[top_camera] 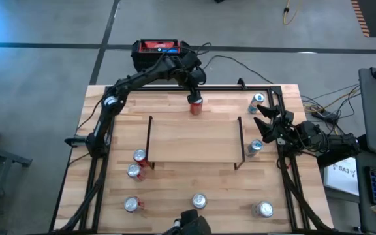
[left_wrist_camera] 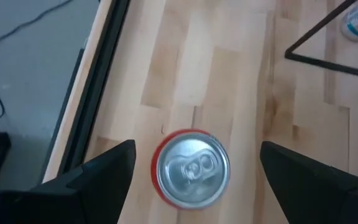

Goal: Place canned beverage on shelf
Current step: Put the top red soda can on the shelf

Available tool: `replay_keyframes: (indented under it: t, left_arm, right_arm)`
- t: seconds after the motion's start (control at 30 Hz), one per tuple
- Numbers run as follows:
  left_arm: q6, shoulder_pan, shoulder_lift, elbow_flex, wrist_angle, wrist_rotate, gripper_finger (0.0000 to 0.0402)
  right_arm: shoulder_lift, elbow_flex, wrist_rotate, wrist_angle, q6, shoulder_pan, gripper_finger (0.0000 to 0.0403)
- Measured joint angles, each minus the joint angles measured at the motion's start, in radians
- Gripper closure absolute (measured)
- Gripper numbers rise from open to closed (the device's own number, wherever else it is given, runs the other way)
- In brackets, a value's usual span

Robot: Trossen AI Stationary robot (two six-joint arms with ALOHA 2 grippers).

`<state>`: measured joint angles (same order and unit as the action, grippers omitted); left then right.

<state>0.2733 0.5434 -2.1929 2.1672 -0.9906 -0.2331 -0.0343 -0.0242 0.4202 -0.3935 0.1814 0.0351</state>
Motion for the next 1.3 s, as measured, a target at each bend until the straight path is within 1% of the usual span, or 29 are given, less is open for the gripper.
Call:
replay_keyframes:
  t: [0.13,0.27,0.57,0.7,1.13,1.3]
  left_arm:
    - [-0.001,0.000,0.000,-0.054,0.047,-0.015,0.0073]
    - [0.008,0.000,0.002,-0.070,0.078,-0.016,0.0073]
    - [0.063,0.000,0.002,-0.123,0.085,-0.015,0.0073]
    - [0.081,0.001,0.002,-0.144,0.120,-0.015,0.0073]
    - [0.080,0.001,0.002,-0.196,0.134,-0.013,0.0073]
    - [0.041,0.001,0.002,-0.200,0.135,-0.020,0.0073]
  right_arm:
    - [0.000,0.000,0.000,0.000,0.000,0.000,0.0033]
    - [0.000,0.000,0.000,0.000,0.000,0.000,0.0033]
    - [0.000,0.000,0.000,0.000,0.000,0.000,0.0033]
    - [0.000,0.000,0.000,0.000,0.000,0.000,0.0033]
    - [0.000,0.000,0.000,0.000,0.000,0.000,0.0033]
    - [0.000,0.000,0.000,0.000,0.000,0.000,0.0033]
